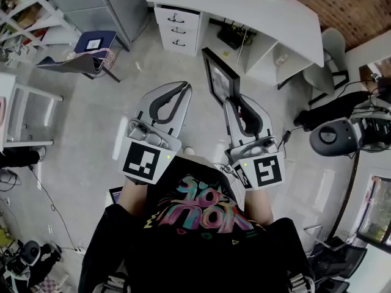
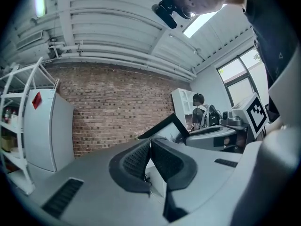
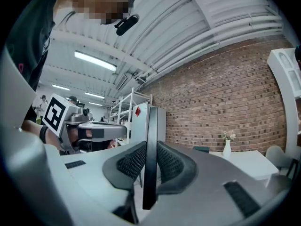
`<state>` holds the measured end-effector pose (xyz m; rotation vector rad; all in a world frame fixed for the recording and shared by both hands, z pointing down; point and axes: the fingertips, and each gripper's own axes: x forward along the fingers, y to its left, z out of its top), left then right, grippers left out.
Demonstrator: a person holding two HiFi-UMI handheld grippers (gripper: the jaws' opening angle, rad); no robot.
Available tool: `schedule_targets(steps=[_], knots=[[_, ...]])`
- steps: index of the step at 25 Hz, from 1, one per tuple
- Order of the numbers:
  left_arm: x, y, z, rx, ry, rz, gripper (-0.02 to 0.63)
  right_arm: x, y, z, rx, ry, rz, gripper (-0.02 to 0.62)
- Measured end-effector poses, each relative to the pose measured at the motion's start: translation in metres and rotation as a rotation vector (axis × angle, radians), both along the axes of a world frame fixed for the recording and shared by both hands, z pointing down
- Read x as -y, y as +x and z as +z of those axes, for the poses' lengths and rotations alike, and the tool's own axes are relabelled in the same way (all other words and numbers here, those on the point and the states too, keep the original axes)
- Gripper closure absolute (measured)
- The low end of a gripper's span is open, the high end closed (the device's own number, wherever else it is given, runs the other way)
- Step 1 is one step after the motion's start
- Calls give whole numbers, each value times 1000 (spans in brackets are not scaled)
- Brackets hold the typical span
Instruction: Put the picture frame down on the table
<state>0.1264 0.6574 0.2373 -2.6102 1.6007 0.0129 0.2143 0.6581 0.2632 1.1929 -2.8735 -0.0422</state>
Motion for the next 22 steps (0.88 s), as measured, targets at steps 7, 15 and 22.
schedule_targets(steps=[7, 15, 22], knots=[[10, -6, 0, 11, -11, -13, 575, 12, -6, 4, 19, -23, -14, 503], [55, -21, 5, -4, -21, 6, 575, 50, -20, 12, 23, -55, -13, 503], [122, -57, 17, -34, -25, 10, 575, 116, -55, 24, -13, -68, -6, 503]])
